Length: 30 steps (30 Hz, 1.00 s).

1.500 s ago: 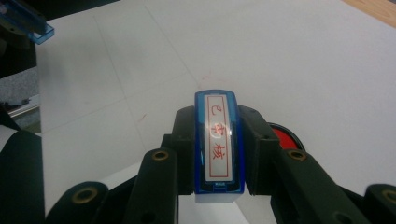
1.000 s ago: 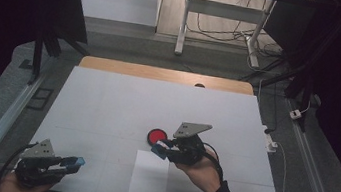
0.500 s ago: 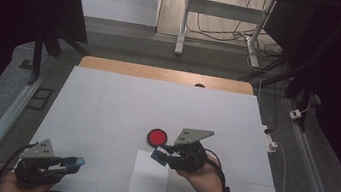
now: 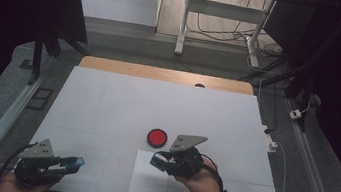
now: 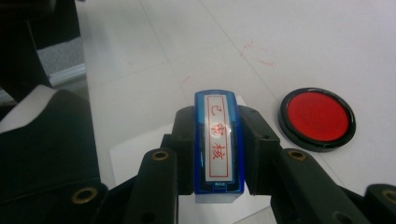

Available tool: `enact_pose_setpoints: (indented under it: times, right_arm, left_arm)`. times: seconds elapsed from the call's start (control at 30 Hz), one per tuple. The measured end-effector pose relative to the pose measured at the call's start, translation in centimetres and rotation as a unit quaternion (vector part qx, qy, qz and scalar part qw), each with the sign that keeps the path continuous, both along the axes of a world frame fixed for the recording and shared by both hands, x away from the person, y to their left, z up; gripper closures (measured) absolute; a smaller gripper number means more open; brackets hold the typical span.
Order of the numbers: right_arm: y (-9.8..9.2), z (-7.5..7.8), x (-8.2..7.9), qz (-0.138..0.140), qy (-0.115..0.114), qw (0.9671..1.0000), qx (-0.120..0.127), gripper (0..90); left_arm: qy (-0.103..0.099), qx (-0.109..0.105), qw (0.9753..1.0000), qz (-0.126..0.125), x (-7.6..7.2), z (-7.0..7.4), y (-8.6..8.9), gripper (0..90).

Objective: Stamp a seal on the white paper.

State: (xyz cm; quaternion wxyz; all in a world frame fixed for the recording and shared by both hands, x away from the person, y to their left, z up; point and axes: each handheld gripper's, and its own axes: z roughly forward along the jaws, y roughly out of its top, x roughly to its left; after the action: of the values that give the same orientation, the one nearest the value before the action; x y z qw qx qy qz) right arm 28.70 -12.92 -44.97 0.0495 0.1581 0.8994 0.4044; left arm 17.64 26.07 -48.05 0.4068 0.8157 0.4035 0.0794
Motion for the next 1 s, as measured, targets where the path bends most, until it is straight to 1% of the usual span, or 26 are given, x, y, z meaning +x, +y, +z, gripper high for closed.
enact_pose_setpoints:
  times: [0.1,0.2,0.33,0.5,0.63,0.73,0.8,0.87,1.0]
  right_arm:
    - [0.2,-0.6,0.1,0.003,0.000,0.9999,-0.011,69.9]
    - [0.5,-1.1,0.2,0.001,0.005,0.9999,-0.011,70.0]
    - [0.9,-1.8,0.3,0.006,0.008,0.9998,-0.019,70.0]
    - [1.5,-2.7,0.4,0.011,0.006,0.9992,-0.037,69.9]
    - [1.9,-3.3,0.5,0.014,0.001,0.9990,-0.043,70.0]
    - [2.2,-3.7,0.6,0.017,0.002,0.9987,-0.049,70.0]
    - [2.4,-3.9,0.7,0.017,0.001,0.9982,-0.057,70.0]
    - [2.5,-4.1,0.7,0.018,0.004,0.9984,-0.053,70.0]
    - [2.6,-4.4,0.8,0.019,0.004,0.9984,-0.054,70.0]
  left_arm:
    - [0.000,-0.001,1.0000,0.000,0.0,0.0,0.0,68.0]
    - [0.000,-0.002,1.0000,0.000,0.0,0.0,0.0,68.0]
    - [0.001,0.000,1.0000,0.000,0.0,0.0,0.0,68.0]
    - [0.001,0.000,1.0000,-0.001,0.0,0.0,0.0,68.0]
    - [0.001,0.000,1.0000,-0.001,0.0,0.0,0.0,68.0]
    - [0.001,0.000,1.0000,-0.001,0.0,0.0,0.0,68.0]
    - [0.001,-0.001,1.0000,-0.002,0.0,0.0,0.0,67.9]
    - [0.001,-0.001,1.0000,-0.002,0.0,0.0,0.0,68.0]
    - [0.001,-0.002,1.0000,-0.001,0.0,0.0,0.0,68.0]
